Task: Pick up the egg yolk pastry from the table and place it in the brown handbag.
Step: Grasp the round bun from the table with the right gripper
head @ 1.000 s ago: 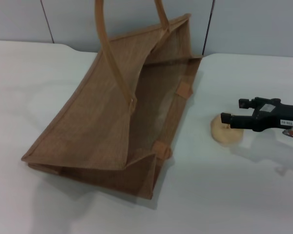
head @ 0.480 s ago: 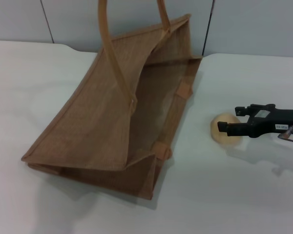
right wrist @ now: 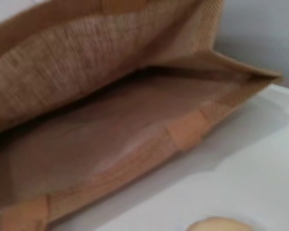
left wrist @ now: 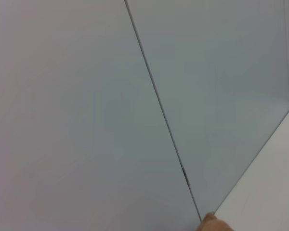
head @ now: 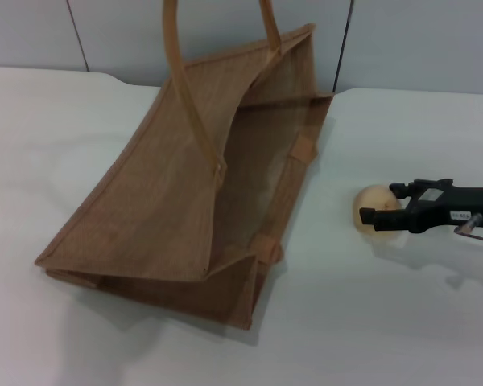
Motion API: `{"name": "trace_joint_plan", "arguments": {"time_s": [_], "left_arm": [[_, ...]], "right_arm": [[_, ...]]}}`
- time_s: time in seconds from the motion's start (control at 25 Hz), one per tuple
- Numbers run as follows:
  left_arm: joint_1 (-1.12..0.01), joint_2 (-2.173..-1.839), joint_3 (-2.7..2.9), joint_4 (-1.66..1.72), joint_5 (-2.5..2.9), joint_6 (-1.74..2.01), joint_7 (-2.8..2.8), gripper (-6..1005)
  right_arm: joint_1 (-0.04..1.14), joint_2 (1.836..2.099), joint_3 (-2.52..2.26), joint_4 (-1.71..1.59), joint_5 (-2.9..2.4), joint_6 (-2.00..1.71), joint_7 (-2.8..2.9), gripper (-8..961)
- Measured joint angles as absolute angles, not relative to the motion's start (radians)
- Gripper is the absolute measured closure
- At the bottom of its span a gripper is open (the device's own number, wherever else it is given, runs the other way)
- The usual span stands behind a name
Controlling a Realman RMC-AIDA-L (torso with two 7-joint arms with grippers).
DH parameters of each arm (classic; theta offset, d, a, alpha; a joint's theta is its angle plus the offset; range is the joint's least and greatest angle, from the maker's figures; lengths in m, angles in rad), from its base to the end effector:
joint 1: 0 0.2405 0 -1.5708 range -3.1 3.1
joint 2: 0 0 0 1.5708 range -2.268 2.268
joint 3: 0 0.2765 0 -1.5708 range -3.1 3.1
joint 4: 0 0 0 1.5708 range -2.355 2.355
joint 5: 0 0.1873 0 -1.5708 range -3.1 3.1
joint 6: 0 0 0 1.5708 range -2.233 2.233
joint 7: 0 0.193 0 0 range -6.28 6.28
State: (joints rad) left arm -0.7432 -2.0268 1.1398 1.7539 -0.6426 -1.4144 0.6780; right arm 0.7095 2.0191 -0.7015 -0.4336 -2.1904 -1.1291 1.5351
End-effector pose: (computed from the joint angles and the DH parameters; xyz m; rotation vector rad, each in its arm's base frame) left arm -0.0741 0.4309 0.0675 -2.3319 -0.2966 -0.1090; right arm 0.2811 0.4026 -0.0718 -2.5761 0.8530 0.2744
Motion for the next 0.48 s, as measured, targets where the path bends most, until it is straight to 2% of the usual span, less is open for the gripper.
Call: {"name": "trace_joint_plan", "arguments": {"time_s": [0.48], "left_arm": [[-0.744, -2.027, 1.143, 1.755, -0.643, -1.414, 0.678, 849]], "right_arm": [[0.743, 2.021, -0.713, -0.373, -2.225, -1.053, 1.547, 74]]}}
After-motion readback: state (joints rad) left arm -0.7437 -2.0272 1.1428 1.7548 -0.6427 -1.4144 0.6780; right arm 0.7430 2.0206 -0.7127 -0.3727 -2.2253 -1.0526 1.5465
